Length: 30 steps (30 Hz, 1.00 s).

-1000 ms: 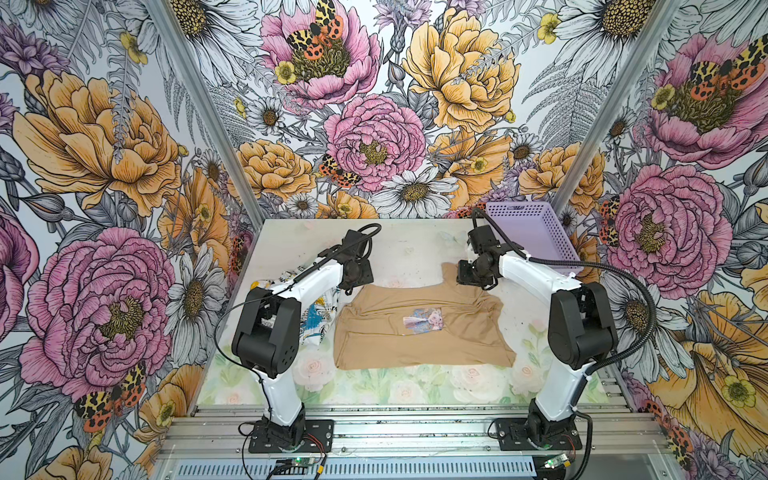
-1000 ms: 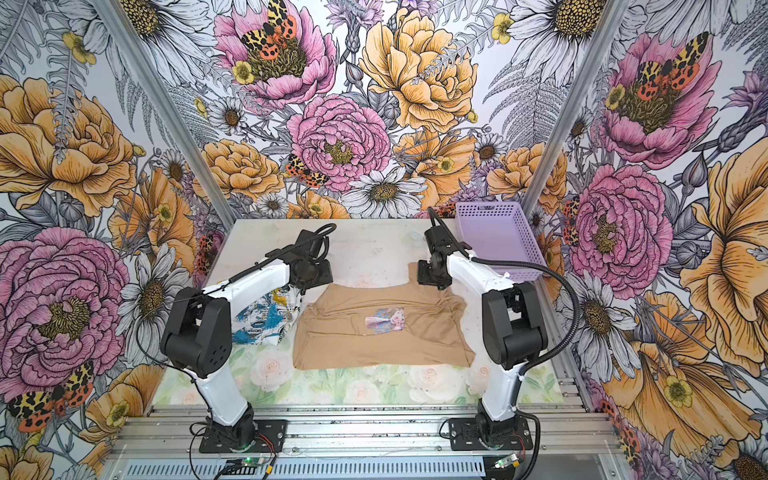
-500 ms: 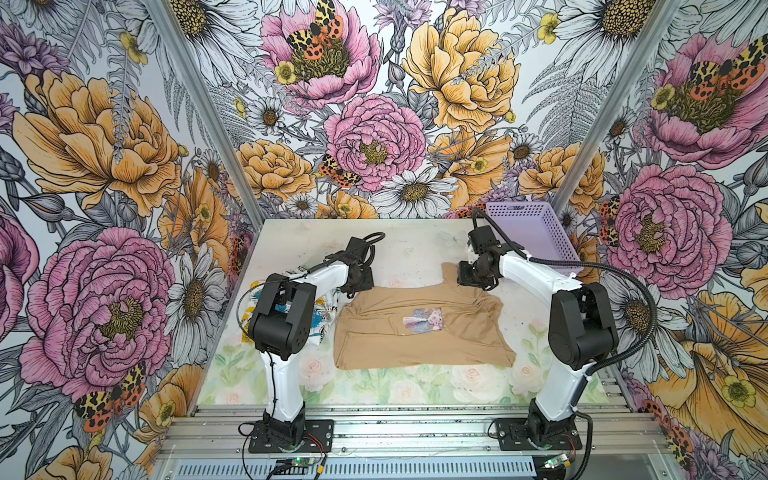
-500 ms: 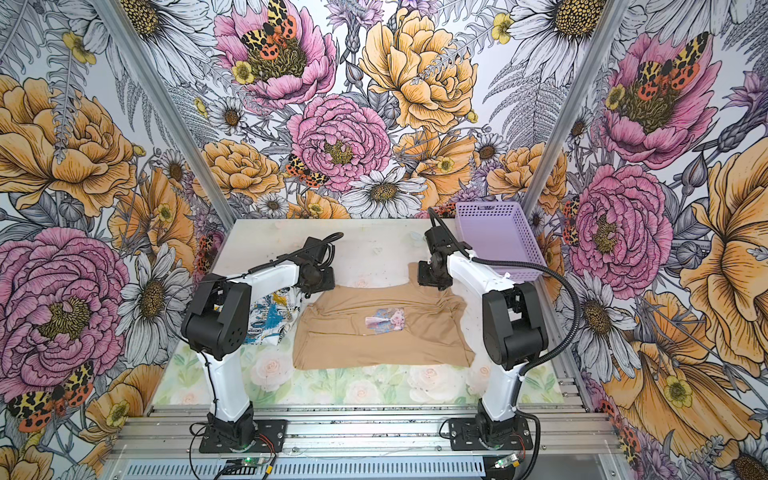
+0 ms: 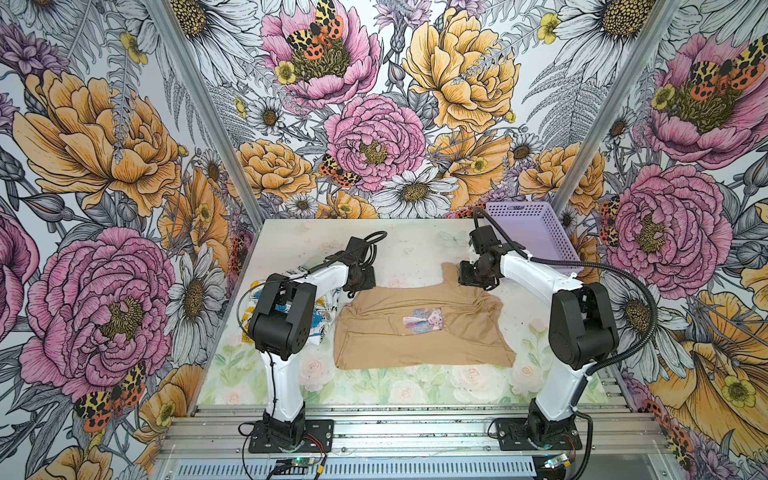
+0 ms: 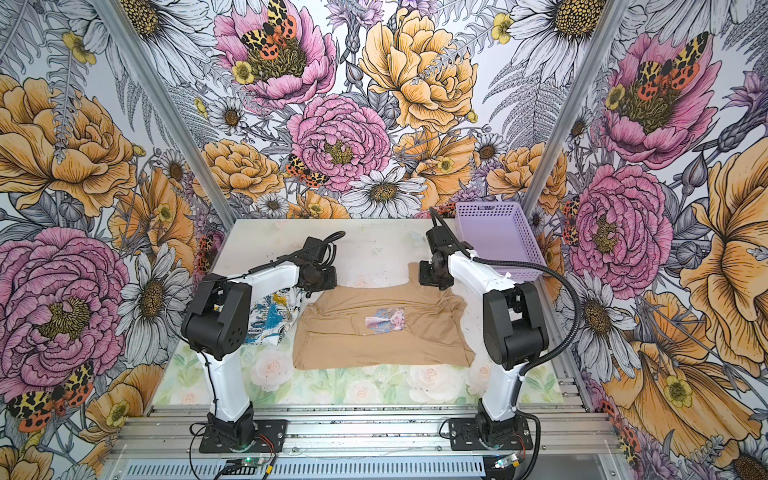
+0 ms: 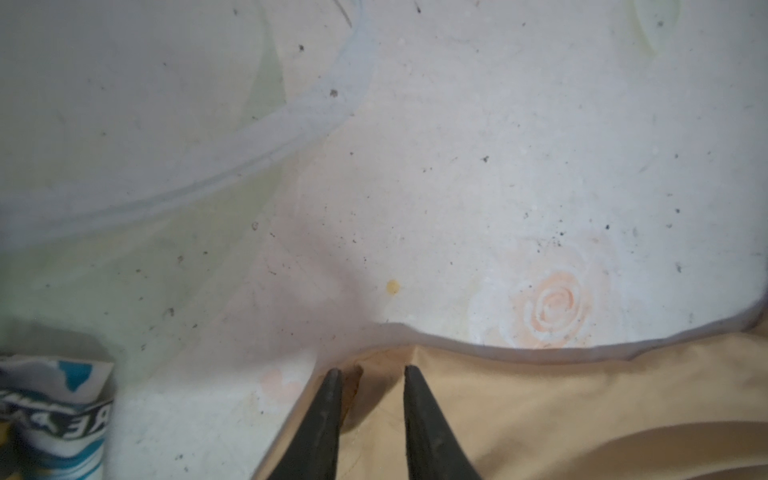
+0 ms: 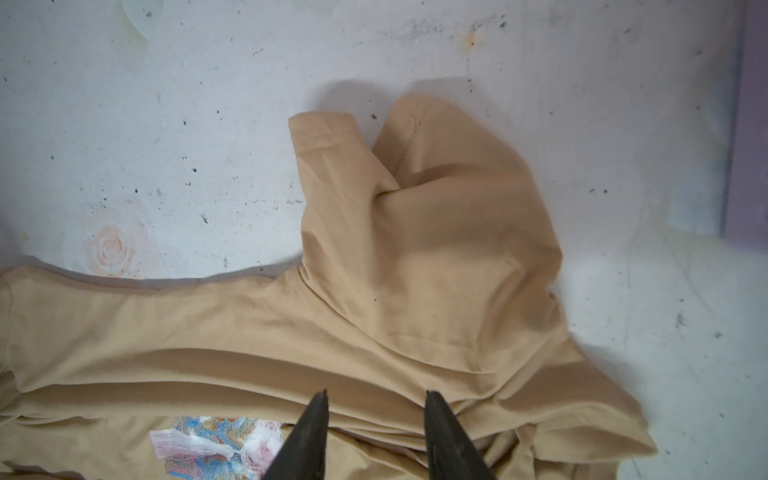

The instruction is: Fold and stack the mixed laundry pile

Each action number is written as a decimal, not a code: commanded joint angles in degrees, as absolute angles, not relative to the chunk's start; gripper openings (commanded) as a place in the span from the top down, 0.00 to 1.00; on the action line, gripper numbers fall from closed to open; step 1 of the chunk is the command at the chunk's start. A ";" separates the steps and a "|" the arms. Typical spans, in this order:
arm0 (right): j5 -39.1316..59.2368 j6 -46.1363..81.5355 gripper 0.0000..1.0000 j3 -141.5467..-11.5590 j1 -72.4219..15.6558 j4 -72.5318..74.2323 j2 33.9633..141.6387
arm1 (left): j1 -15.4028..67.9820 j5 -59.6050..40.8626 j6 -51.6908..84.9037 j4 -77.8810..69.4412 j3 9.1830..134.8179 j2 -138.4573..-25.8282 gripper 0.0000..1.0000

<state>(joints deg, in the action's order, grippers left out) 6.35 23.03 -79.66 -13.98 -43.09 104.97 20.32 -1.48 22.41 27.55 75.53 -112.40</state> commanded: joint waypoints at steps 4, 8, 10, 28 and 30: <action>5.49 23.80 0.59 -84.69 -11.25 -42.77 108.30 | 20.03 -3.46 22.05 26.60 75.39 -114.39 0.82; 4.45 24.26 0.59 -91.37 -9.17 -41.86 114.38 | 19.87 -2.83 22.48 26.67 74.77 -113.57 0.96; 4.53 24.03 0.59 -95.18 -8.57 -41.92 118.07 | 19.65 -2.67 22.76 26.67 74.29 -112.67 1.00; 4.80 21.64 0.65 -106.54 -8.66 -41.41 132.57 | 17.92 -3.43 23.81 26.63 71.19 -108.06 1.00; 5.17 21.34 0.64 -108.03 -8.82 -41.39 133.35 | 17.91 -3.54 23.86 26.66 71.19 -108.17 1.00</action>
<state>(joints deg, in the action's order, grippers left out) 5.23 22.37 -105.54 -8.34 -42.35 131.31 18.37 -2.44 23.18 27.11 71.59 -109.40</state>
